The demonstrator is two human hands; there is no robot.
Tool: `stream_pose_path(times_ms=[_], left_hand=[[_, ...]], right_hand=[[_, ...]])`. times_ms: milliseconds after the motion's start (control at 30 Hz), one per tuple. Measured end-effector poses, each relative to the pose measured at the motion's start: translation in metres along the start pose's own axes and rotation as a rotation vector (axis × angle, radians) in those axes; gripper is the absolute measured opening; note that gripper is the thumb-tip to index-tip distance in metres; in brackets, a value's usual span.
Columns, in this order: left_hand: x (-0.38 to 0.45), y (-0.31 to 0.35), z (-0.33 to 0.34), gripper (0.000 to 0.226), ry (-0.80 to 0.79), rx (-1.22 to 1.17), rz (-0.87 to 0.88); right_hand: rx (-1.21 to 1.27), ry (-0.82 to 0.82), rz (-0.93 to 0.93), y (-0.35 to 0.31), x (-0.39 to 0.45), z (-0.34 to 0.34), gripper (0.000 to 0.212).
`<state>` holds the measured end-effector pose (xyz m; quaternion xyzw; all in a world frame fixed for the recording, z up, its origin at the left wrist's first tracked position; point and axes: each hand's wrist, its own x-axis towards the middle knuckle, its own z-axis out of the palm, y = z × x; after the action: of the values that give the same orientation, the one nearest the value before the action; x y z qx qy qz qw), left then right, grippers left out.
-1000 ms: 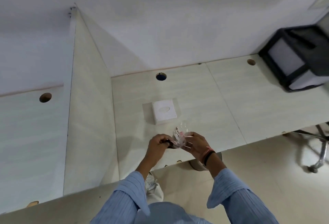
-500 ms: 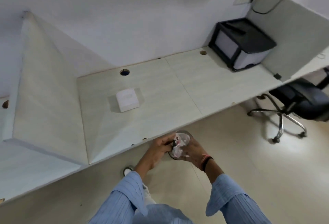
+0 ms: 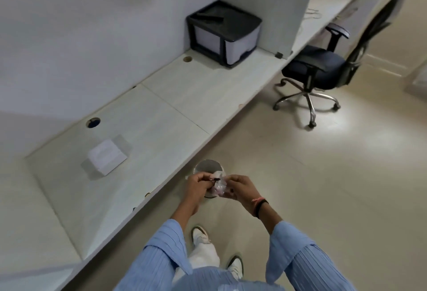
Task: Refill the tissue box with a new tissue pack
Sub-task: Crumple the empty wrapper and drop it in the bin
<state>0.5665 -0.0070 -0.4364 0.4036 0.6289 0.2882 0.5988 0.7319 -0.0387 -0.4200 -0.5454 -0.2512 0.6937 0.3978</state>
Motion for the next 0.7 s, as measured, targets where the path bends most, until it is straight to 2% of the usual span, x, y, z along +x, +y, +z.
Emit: stream_pose_path(times_ms=[100,233,267,400,467,600,700], left_hand=[[0.012,0.002,0.008,0.020,0.015,-0.015,-0.054],[0.031,0.004,0.018,0.020,-0.045,-0.001,-0.100],[0.036,0.003,0.021,0.019,-0.069,0.009,-0.109],[0.064,-0.001,0.025,0.021,-0.205,0.078,-0.114],[0.084,-0.006,0.028,0.024,-0.242,0.067,-0.146],[0.133,-0.023,0.031,0.025,-0.185,0.053,-0.257],[0.179,-0.038,0.034,0.022,-0.066,-0.051,-0.351]], right_hand=[[0.128,-0.073,0.040,0.003,0.004,-0.013,0.022],[-0.110,0.038,-0.007,0.015,0.027,-0.026,0.055],[-0.143,0.063,-0.010,0.016,0.034,-0.029,0.053],[-0.258,0.182,-0.020,0.017,0.066,-0.038,0.019],[-0.281,0.265,-0.033,0.020,0.086,-0.045,0.008],[-0.250,0.401,0.031,0.042,0.134,-0.057,0.003],[-0.161,0.390,0.134,0.070,0.183,-0.066,0.015]])
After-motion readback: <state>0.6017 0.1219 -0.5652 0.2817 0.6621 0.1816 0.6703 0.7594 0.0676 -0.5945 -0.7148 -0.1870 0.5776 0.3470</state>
